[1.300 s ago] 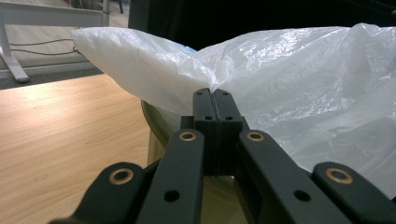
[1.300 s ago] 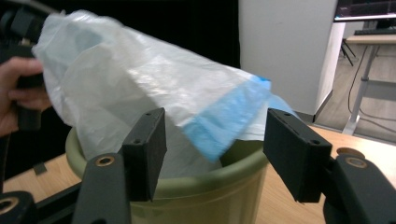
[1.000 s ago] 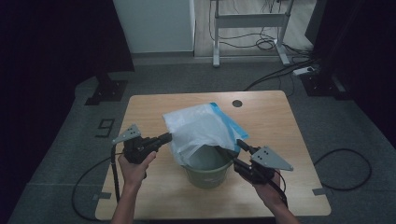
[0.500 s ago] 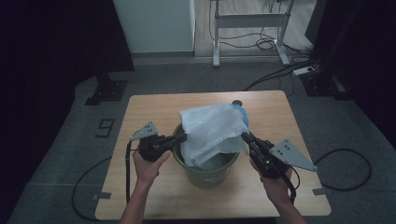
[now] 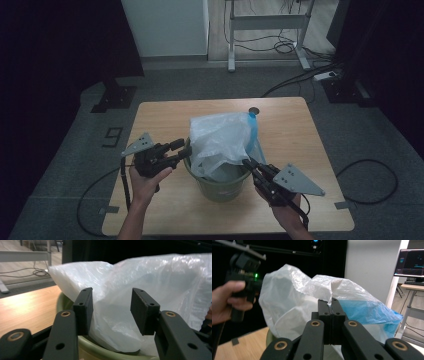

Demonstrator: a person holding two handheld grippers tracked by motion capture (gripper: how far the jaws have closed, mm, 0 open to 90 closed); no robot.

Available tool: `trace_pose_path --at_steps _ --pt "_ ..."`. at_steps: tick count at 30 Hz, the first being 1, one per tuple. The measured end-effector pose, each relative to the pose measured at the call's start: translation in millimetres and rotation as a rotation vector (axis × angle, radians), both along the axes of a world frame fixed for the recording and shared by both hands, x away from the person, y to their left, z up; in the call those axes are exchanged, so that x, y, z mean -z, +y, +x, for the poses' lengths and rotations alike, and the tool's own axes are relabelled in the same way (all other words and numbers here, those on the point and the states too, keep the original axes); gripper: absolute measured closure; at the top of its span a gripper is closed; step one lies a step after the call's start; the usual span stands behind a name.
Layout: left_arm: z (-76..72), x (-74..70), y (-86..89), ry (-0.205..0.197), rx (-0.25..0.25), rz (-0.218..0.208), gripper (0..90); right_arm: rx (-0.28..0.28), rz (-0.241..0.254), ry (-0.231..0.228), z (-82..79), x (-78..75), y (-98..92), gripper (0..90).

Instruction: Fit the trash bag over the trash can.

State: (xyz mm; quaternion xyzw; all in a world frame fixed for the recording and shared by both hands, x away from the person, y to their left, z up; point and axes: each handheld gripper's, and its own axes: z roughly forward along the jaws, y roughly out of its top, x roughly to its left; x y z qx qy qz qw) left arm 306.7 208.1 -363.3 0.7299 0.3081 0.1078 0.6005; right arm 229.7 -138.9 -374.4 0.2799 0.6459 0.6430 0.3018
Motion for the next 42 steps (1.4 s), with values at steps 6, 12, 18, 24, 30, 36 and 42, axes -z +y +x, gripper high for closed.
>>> trace_pose_path --at_steps 6,12,18,24,30,36,42 --pt "10.4 -12.1 -4.8 0.004 -0.014 0.017 50.6 -0.025 -0.042 0.011 -0.1 4.8 8.4 88.7" --pt "5.5 -23.7 -11.5 -0.012 0.022 0.013 47.9 -0.018 -0.054 0.012 4.3 6.1 10.8 88.6" --pt "-11.6 -25.2 -9.8 -0.036 0.039 0.008 44.0 0.021 -0.043 0.038 15.7 3.1 5.6 88.5" --pt "-25.3 -23.9 -10.4 -0.049 0.043 0.015 39.0 0.036 -0.033 0.051 23.2 0.9 4.9 88.4" --pt "-35.3 -17.2 -20.6 -0.071 0.028 0.056 36.3 0.034 -0.034 0.045 26.6 -1.0 10.8 88.3" --pt "-32.5 -7.0 -33.2 -0.093 0.043 0.107 84.2 0.024 -0.039 0.016 22.3 -4.3 16.5 87.9" --pt "-49.9 6.4 -24.4 -0.083 0.029 0.137 89.8 -0.023 -0.038 0.013 9.7 -2.2 18.3 84.6"
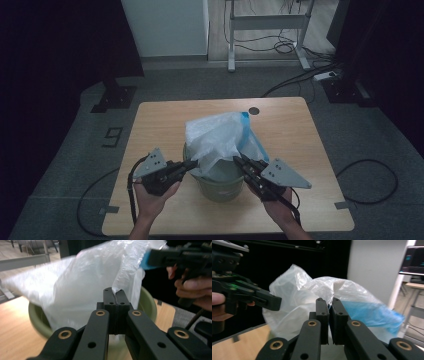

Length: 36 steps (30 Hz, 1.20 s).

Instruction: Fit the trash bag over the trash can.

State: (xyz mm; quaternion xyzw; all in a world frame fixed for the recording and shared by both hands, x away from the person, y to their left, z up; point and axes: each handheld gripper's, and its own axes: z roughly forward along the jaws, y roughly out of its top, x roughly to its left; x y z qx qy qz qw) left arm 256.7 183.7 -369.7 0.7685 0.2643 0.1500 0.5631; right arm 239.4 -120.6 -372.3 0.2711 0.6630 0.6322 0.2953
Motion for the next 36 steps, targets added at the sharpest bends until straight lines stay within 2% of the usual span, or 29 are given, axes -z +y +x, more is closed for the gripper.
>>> trace_pose_path --at_steps 3,6,10,11,12,13,14,15,16,18,19,20,25,28,29,30,34,36 --pt "-8.8 6.2 5.4 0.005 -0.003 -0.008 89.8 -0.018 -0.004 0.0 -7.1 2.7 0.9 84.6" --pt "-18.6 17.7 10.6 0.017 -0.003 -0.006 89.8 -0.059 -0.009 0.013 -19.9 8.5 4.2 85.6" --pt "-19.2 23.0 13.4 0.027 -0.005 -0.016 89.8 -0.087 -0.025 0.023 -26.2 13.1 8.6 84.9" --pt "-18.7 23.9 14.4 0.028 -0.007 -0.018 89.8 -0.092 -0.033 0.027 -27.4 14.9 9.8 83.3" --pt "-18.2 25.4 16.2 0.031 -0.012 -0.018 89.8 -0.101 -0.042 0.038 -28.6 18.2 10.3 75.1" --pt "-18.2 25.4 16.2 0.031 -0.012 -0.018 89.8 -0.101 -0.042 0.038 -28.6 18.2 10.3 75.1" --pt "-18.0 26.3 17.4 0.035 -0.013 -0.02 89.8 -0.106 -0.037 0.046 -29.8 20.4 6.9 66.4" --pt "-17.6 27.4 18.8 0.039 -0.012 -0.023 89.8 -0.106 -0.037 0.046 -29.8 20.4 6.9 66.4" --pt "-17.1 28.8 20.3 0.045 -0.014 -0.025 89.8 -0.1 -0.031 0.047 -30.2 20.7 4.0 62.3" --pt "-15.4 33.4 24.6 0.062 -0.026 -0.03 89.8 -0.078 0.012 0.062 -29.1 19.0 -9.1 56.3" --pt "-15.4 33.4 24.6 0.062 -0.026 -0.03 89.8 -0.078 0.012 0.062 -29.1 19.0 -9.1 56.3" --pt "-14.4 36.0 27.3 0.071 -0.032 -0.035 89.8 -0.061 0.032 0.064 -28.2 16.9 -18.0 52.8" --pt "-12.1 40.1 30.5 0.088 -0.039 -0.049 89.8 -0.033 0.05 0.076 -24.7 12.2 -32.2 48.9" --pt "-10.2 42.9 33.1 0.103 -0.047 -0.068 89.8 -0.03 0.104 0.107 -19.1 10.9 -41.8 46.7" --pt "-9.7 43.8 34.1 0.108 -0.049 -0.075 89.8 -0.033 0.108 0.114 -18.4 11.2 -43.8 45.4" --pt "-9.1 44.6 34.8 0.111 -0.051 -0.081 89.7 -0.036 0.09 0.112 -19.0 13.1 -46.5 44.2" --pt "-6.6 47.4 37.1 0.124 -0.062 -0.089 89.8 -0.037 0.092 0.129 -18.1 15.8 -51.1 43.4" --pt "-6.0 48.2 37.8 0.127 -0.065 -0.09 89.8 -0.012 0.094 0.134 -15.3 14.7 -56.3 43.5"
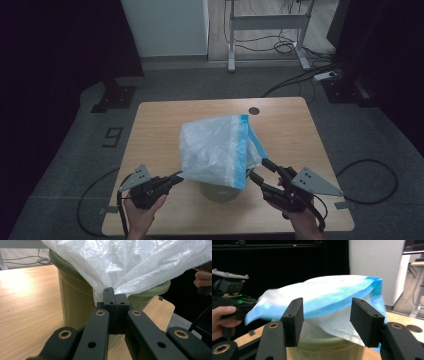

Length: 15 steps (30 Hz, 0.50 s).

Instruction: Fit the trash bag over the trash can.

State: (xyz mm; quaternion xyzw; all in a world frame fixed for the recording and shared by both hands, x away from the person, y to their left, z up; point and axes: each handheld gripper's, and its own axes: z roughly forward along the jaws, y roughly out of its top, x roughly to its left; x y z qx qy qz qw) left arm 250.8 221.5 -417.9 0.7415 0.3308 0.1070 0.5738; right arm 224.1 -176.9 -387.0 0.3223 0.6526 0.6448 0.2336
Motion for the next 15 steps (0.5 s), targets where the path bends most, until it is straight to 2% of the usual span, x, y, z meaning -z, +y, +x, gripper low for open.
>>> trace_pose_path --at_steps 3,4,5,6,7,9,10,11,12,15 --pt "0.8 1.6 0.2 0.007 -0.001 0.002 89.8 0.023 -0.014 -0.003 5.1 -2.0 -1.6 43.8" --pt "1.4 2.4 0.3 0.011 -0.001 0.0 89.7 0.051 -0.03 0.002 14.5 -2.8 -1.8 44.0" --pt "1.6 3.2 0.3 0.014 -0.002 -0.004 89.7 0.051 -0.03 0.002 14.5 -2.8 -1.8 44.0" --pt "2.1 4.1 0.1 0.018 -0.002 -0.006 89.7 0.075 -0.035 0.017 27.6 -2.3 -1.7 44.2" --pt "2.1 4.1 0.1 0.018 -0.002 -0.006 89.7 0.075 -0.035 0.017 27.6 -2.3 -1.7 44.2" --pt "2.2 4.4 -0.6 0.017 -0.002 -0.003 89.7 0.095 -0.036 0.034 41.4 -1.3 -1.0 44.7" --pt "2.7 4.7 -0.9 0.016 -0.001 -0.001 89.7 0.112 -0.035 0.049 54.7 -0.6 0.3 45.4" --pt "2.7 4.7 -0.9 0.016 -0.001 -0.001 89.7 0.112 -0.035 0.049 54.7 -0.6 0.3 45.4" --pt "2.8 4.9 -0.8 0.017 -0.003 -0.003 89.7 0.119 -0.034 0.062 65.8 -1.4 2.0 46.1" --pt "3.5 5.3 -0.7 0.018 -0.003 -0.003 89.7 0.128 -0.04 0.073 74.9 -3.0 3.9 46.5"
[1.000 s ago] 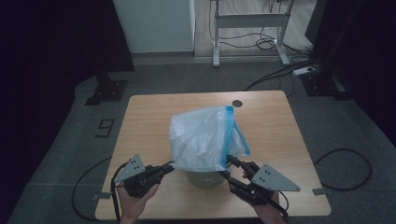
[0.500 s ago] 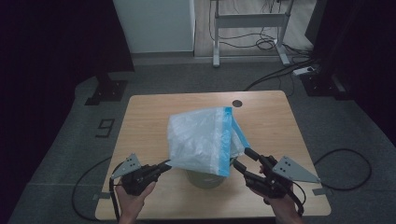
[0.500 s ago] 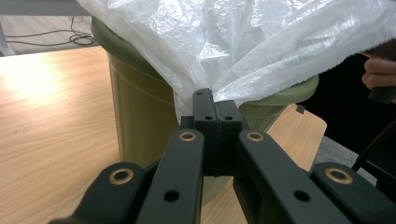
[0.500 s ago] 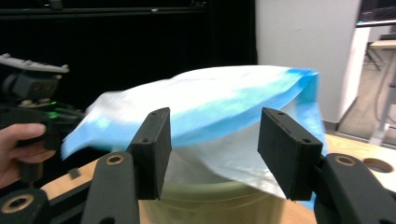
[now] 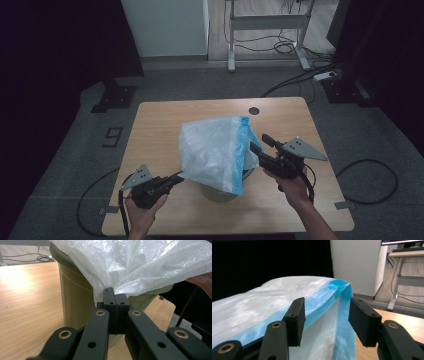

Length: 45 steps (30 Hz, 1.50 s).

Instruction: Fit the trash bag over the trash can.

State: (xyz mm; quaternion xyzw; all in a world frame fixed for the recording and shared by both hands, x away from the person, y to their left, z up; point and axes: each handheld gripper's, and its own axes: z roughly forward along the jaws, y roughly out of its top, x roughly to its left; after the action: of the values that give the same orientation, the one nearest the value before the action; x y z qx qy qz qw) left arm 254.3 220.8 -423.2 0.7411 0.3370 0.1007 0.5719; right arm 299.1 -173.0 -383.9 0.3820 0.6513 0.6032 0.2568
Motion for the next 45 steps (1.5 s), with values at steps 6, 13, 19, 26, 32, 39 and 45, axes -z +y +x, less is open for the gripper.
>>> trace_pose_path --at_steps 6,13,19,26,32,39,45 --pt "0.2 -0.2 0.1 -0.001 -0.002 -0.002 89.7 0.038 -0.014 0.067 23.5 -0.1 1.8 47.5" --pt "0.9 0.4 0.8 0.001 0.0 -0.005 89.7 0.041 -0.021 0.107 35.5 4.1 5.1 47.4" --pt "0.7 0.1 1.2 -0.001 -0.002 -0.008 89.6 0.046 -0.036 0.129 40.7 8.9 6.6 46.7" --pt "0.9 -0.2 0.2 0.0 0.001 -0.008 89.7 0.055 -0.055 0.128 39.9 10.0 5.6 46.1" --pt "1.5 -0.2 -0.2 0.002 0.001 -0.009 89.6 0.068 -0.079 0.128 41.5 8.8 7.7 45.5" --pt "1.7 -0.1 0.6 0.003 0.002 -0.012 89.6 0.075 -0.105 0.13 43.5 11.4 7.2 45.1" --pt "1.9 -0.2 0.8 0.001 0.0 -0.012 89.6 0.07 -0.121 0.118 45.1 5.4 11.1 43.0"
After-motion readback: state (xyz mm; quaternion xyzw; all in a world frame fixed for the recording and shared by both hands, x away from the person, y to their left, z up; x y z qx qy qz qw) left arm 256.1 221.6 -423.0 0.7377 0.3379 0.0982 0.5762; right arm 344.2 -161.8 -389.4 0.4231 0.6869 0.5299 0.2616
